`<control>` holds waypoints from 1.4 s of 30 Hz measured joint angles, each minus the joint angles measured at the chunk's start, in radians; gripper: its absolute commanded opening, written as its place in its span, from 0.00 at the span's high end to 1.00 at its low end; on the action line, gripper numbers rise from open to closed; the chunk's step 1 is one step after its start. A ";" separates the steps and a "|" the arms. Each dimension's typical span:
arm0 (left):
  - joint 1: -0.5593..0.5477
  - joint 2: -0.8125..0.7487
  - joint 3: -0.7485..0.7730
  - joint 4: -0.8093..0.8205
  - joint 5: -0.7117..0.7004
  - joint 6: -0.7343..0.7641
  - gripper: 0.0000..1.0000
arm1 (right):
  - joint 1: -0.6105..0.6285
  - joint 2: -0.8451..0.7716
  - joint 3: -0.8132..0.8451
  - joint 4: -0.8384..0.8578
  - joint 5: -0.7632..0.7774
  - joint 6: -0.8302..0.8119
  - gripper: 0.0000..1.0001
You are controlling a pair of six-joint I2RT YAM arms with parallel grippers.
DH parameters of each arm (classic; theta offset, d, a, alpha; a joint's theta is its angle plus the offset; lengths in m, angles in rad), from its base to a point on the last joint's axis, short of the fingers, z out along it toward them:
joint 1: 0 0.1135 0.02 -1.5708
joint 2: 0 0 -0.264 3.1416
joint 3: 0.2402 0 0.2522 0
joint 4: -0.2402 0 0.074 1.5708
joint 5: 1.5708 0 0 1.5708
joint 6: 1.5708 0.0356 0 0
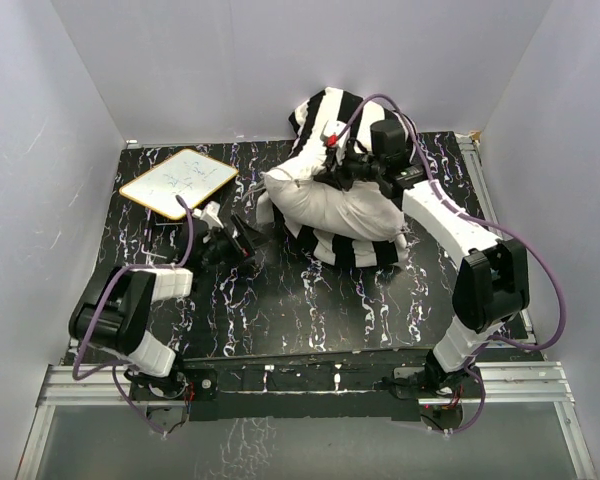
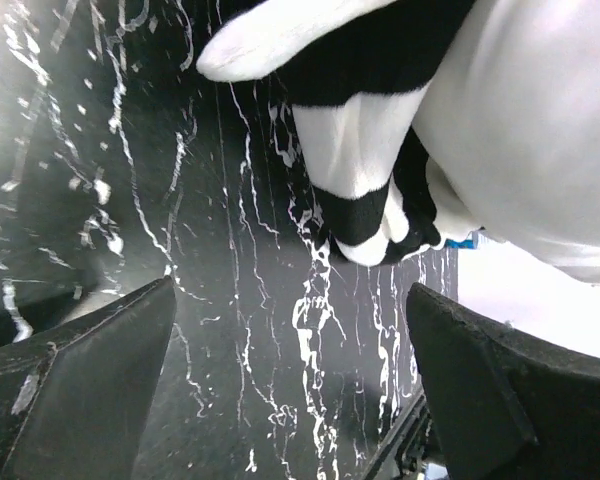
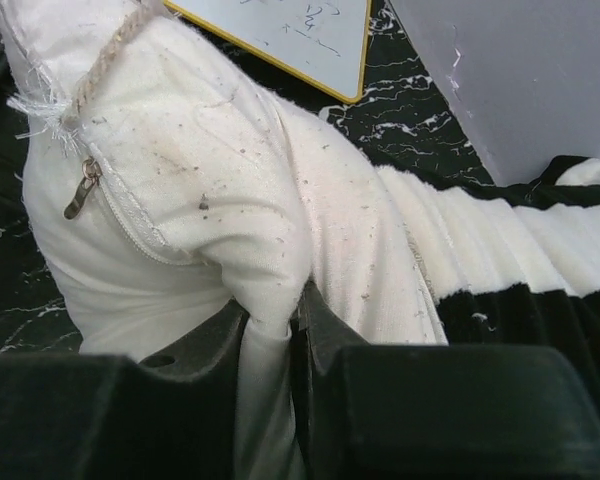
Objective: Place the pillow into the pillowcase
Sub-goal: Stuff the pillow into the pillowcase.
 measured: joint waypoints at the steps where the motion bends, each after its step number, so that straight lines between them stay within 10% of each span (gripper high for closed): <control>1: -0.020 0.027 -0.005 0.045 -0.007 -0.029 0.03 | -0.014 0.000 0.010 -0.003 -0.021 0.025 0.92; 14: -0.191 0.519 0.239 0.526 -0.148 -0.153 0.06 | -0.067 0.010 0.018 -0.035 -0.117 0.136 0.92; 16: -0.200 0.572 0.309 0.537 -0.169 -0.159 0.21 | -0.070 0.010 0.018 -0.036 -0.117 0.142 0.92; 19: -0.214 0.621 0.390 0.492 -0.200 -0.156 0.81 | -0.077 0.010 0.019 -0.038 -0.117 0.143 0.92; 24: -0.224 0.656 0.421 0.427 -0.224 -0.129 1.00 | -0.083 0.021 0.039 -0.090 -0.103 0.133 0.90; 32: -0.224 0.505 0.346 0.350 -0.178 -0.030 1.00 | -0.063 0.088 0.204 -0.443 -0.183 -0.193 0.02; 42: -0.224 0.460 0.361 0.256 -0.099 -0.016 1.00 | 0.288 -0.055 -0.025 -0.355 0.108 -0.379 0.09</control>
